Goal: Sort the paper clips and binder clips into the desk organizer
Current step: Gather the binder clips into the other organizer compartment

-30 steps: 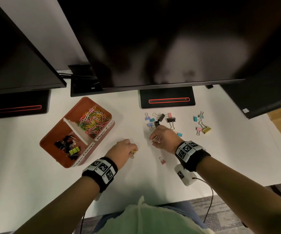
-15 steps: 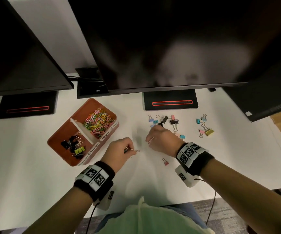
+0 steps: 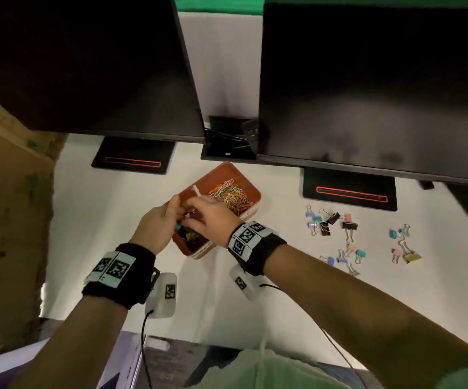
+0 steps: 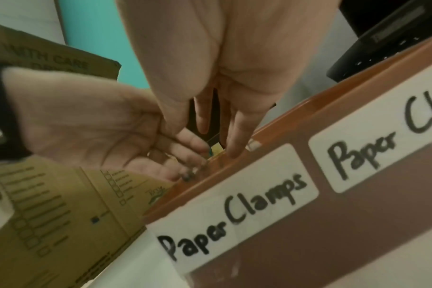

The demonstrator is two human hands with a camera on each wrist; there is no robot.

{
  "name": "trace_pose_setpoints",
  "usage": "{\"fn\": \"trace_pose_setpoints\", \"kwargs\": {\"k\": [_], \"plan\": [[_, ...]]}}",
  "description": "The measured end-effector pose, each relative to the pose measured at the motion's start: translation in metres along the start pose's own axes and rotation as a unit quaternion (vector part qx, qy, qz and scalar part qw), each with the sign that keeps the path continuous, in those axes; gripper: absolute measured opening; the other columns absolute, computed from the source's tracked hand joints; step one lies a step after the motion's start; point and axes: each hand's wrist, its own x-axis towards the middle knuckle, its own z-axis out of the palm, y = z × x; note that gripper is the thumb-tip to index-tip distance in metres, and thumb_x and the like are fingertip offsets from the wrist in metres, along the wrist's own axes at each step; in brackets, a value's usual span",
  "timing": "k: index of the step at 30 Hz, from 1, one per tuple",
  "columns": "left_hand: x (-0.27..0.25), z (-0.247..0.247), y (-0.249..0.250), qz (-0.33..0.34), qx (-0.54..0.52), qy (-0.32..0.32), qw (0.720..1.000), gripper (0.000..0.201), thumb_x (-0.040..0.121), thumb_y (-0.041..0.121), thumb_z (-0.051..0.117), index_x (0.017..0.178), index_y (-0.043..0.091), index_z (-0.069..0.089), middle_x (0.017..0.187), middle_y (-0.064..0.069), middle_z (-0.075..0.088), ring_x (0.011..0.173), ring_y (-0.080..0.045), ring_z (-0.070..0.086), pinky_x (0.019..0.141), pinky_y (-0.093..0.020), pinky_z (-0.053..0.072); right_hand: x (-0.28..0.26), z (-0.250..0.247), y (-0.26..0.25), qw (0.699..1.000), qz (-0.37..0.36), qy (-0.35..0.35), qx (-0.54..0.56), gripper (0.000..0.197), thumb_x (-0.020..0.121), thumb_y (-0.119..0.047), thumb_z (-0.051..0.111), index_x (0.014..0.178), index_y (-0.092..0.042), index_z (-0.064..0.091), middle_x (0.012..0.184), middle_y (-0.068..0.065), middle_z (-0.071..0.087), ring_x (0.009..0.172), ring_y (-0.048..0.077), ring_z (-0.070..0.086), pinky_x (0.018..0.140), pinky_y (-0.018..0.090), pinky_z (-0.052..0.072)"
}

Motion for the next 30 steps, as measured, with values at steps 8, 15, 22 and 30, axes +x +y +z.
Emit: {"fn": "trace_pose_setpoints", "kwargs": {"k": [8,15,22,30], "plan": [[-0.015,0.043,0.031,0.198,0.002,-0.010,0.980,0.023,0.095,0.028,0.045,0.106,0.019,0.063,0.099,0.000,0.065,0.084,-0.004,0.062,0.079,-0.021,0.051,-0.090,-0.041,0.065,0.999,-0.008,0.038,-0.004,0.020,0.085,-0.018,0.063,0.105,-0.016,0.062,0.102,-0.005,0.052,0.076,0.005,0.050,0.072,0.009,0.043],[-0.001,0.152,0.052,0.212,0.082,-0.156,0.961,0.032,0.086,0.017,0.060,0.116,0.024,0.053,0.103,0.003,0.058,0.075,-0.013,0.059,0.072,-0.022,0.048,-0.204,-0.065,0.149,0.966,0.164,-0.127,-0.155,0.034,0.079,-0.039,0.067,0.111,-0.029,0.060,0.112,0.000,0.050,0.100,0.017,0.050,0.089,0.032,0.046],[0.031,0.223,0.077,0.192,0.191,-0.213,0.939,0.039,0.085,0.016,0.060,0.122,0.020,0.050,0.119,-0.004,0.048,0.086,-0.015,0.055,0.083,-0.025,0.046,-0.222,-0.059,0.173,0.981,0.143,-0.086,-0.100,0.014,0.086,-0.018,0.059,0.095,-0.014,0.068,0.102,0.009,0.061,0.096,0.026,0.058,0.084,0.039,0.051],[0.054,0.260,0.075,0.198,0.251,-0.211,0.924,0.027,0.081,0.023,0.066,0.106,0.016,0.059,0.114,-0.004,0.046,0.104,-0.024,0.055,0.092,-0.037,0.049,-0.214,-0.078,0.180,0.980,0.140,-0.121,-0.074,0.011,0.085,-0.015,0.059,0.087,-0.008,0.067,0.103,0.012,0.060,0.097,0.027,0.056,0.092,0.033,0.045]]}}
